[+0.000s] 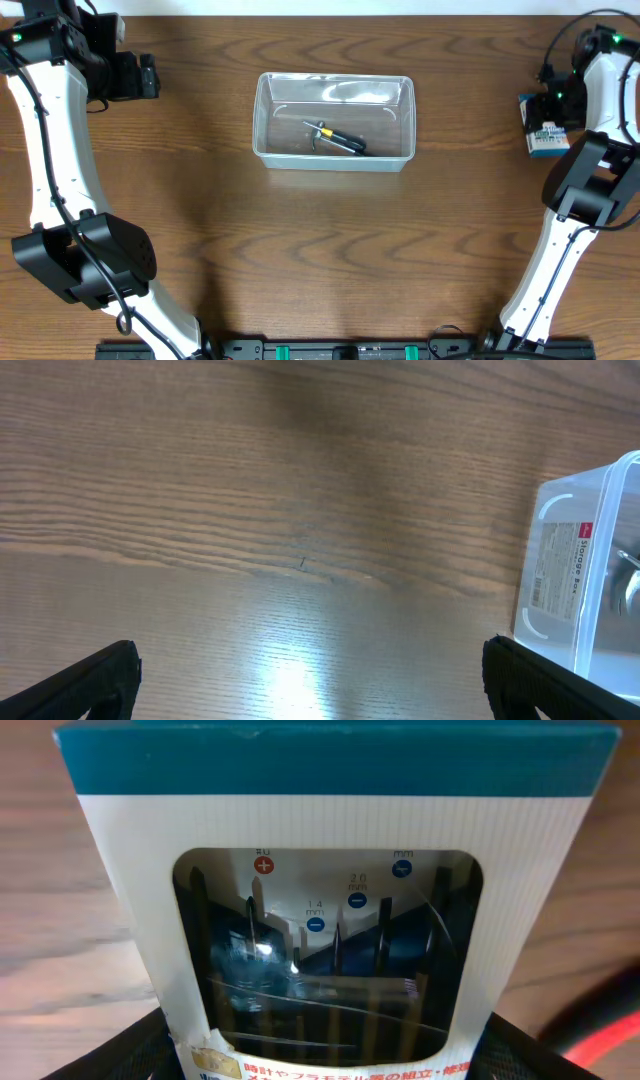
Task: Pack container
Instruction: 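Close the right gripper on the box top and lift it, then carry the screwdriver set box left over the container and lower it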
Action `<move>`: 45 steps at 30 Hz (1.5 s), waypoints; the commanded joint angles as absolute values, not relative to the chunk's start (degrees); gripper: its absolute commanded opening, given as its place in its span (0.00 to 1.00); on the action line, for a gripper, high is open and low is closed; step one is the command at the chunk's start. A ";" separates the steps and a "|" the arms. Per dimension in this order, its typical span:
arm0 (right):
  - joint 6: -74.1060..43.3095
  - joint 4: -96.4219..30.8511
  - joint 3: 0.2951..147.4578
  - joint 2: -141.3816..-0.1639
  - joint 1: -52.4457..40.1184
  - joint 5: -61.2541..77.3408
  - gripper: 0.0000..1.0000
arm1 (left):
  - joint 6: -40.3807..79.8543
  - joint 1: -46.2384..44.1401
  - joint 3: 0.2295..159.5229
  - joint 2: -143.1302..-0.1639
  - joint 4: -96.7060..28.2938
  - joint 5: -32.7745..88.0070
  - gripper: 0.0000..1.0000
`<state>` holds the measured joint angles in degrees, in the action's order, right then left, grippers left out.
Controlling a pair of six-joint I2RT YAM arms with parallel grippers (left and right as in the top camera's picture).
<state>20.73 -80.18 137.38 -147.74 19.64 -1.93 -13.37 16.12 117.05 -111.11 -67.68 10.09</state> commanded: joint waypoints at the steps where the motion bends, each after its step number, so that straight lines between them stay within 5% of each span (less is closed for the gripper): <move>1: 20.16 -81.34 143.15 -147.50 17.89 -1.21 0.52 | -13.69 16.32 117.10 -110.96 -67.88 9.61 0.98; 18: 21.39 -88.86 170.54 -140.79 1.67 0.93 0.47 | -13.69 16.32 117.10 -110.96 -67.88 9.61 0.98; 31: 31.46 -88.95 170.47 -136.75 -17.80 5.17 0.54 | -13.69 16.32 117.10 -110.96 -67.88 9.61 0.98; 45: 40.12 -90.41 167.39 -140.33 -22.52 11.22 0.55 | -13.69 16.32 117.10 -110.96 -67.88 9.61 0.98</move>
<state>38.02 -90.70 169.07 -138.08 -22.28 9.61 -13.37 16.12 117.05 -111.11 -67.68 10.09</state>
